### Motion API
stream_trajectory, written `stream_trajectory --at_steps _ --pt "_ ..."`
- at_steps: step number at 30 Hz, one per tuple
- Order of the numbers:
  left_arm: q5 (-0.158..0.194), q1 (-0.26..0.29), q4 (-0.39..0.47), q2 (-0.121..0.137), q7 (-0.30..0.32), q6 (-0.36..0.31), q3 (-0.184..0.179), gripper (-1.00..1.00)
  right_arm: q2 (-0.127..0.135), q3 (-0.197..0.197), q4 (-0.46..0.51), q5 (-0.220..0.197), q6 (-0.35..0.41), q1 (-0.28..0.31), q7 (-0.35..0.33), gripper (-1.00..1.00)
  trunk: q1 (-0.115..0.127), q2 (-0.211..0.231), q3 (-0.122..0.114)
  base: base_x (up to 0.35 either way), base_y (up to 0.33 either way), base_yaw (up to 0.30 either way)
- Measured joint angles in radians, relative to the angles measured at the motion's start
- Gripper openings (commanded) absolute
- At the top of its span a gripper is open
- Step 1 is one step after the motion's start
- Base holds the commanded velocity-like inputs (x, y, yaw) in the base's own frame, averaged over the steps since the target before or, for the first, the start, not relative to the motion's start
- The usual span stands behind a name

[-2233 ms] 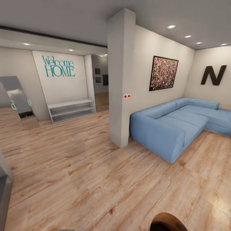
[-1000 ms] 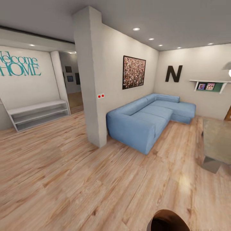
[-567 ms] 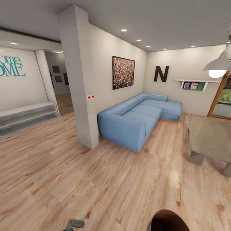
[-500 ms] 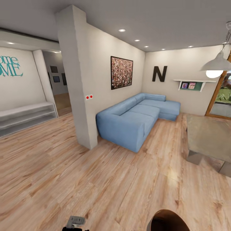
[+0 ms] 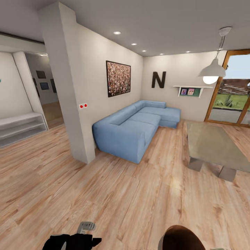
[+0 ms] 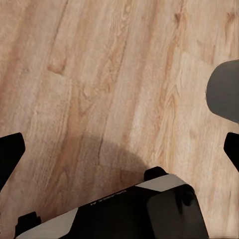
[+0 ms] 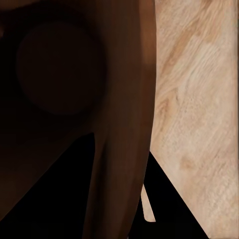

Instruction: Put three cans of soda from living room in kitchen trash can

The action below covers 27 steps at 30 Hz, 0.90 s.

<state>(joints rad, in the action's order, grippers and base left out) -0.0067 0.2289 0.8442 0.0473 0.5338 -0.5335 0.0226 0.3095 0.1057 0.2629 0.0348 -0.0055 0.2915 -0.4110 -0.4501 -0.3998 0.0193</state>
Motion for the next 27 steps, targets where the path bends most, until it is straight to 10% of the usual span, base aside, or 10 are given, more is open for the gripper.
stream_trajectory --at_steps 11,27 --pt "0.002 0.003 -0.056 0.026 -0.001 0.021 0.002 1.00 -0.001 -0.005 0.239 0.009 0.423 0.083 -0.010 -1.00 0.000 0.000 0.006 0.001 0.000 -0.124" --pt "0.002 0.003 -0.185 0.026 -0.001 0.144 -0.001 1.00 -0.003 0.003 0.258 0.010 0.493 0.093 -0.012 -1.00 0.000 0.000 0.006 0.249 -0.025 -0.123"
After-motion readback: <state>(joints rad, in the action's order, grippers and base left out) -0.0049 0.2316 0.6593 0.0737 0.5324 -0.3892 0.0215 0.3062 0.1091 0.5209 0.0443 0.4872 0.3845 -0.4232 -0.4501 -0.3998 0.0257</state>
